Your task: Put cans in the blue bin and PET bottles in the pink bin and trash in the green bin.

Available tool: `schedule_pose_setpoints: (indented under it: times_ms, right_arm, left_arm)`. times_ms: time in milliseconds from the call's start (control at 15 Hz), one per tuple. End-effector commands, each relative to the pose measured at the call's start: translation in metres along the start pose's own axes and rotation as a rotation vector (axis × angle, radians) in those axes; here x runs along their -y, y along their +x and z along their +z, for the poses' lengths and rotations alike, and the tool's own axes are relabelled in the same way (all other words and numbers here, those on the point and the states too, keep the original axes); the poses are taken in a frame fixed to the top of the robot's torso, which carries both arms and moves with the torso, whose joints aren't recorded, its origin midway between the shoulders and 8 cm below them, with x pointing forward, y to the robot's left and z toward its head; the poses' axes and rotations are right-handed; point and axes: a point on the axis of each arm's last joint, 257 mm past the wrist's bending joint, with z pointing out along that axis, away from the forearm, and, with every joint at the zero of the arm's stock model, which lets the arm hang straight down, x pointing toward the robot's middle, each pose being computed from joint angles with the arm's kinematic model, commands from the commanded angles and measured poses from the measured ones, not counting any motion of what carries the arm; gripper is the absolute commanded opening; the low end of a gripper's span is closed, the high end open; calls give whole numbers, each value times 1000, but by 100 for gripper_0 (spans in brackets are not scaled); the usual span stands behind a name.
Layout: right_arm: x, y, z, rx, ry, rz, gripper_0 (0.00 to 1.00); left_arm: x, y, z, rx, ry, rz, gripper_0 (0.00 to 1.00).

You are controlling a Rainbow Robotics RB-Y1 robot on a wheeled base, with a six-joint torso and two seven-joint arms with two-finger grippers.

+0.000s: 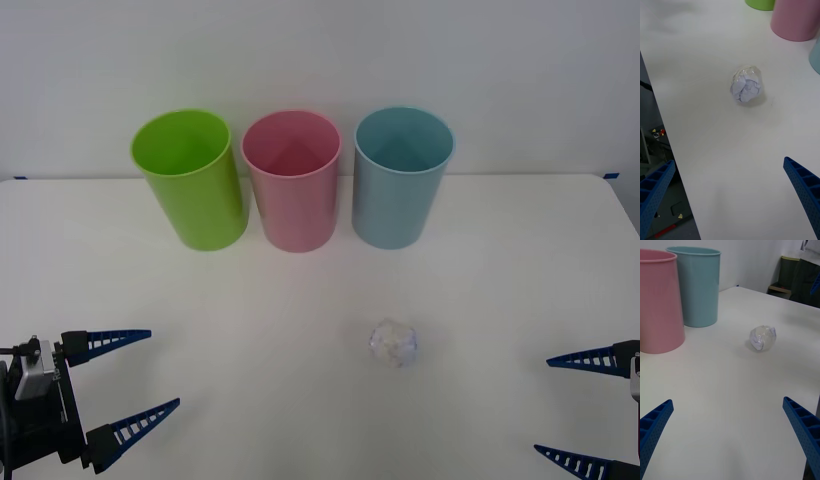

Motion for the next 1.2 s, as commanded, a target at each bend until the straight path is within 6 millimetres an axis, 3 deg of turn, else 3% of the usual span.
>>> schedule_pose_setpoints:
  times_ms: [67,800,1000,1200]
  right_arm:
    - [0,0,0,0,0,0,100]
    - [0,0,0,0,0,0,100]
    - [1,-28,-2,65,8,-37,100]
    - [7,-41,-13,38,19,-47,100]
  left_arm:
    - [0,0,0,0,0,0,100]
    - [0,0,0,0,0,0,100]
    - [0,0,0,0,0,0,100]
    - [0,0,0,0,0,0,100]
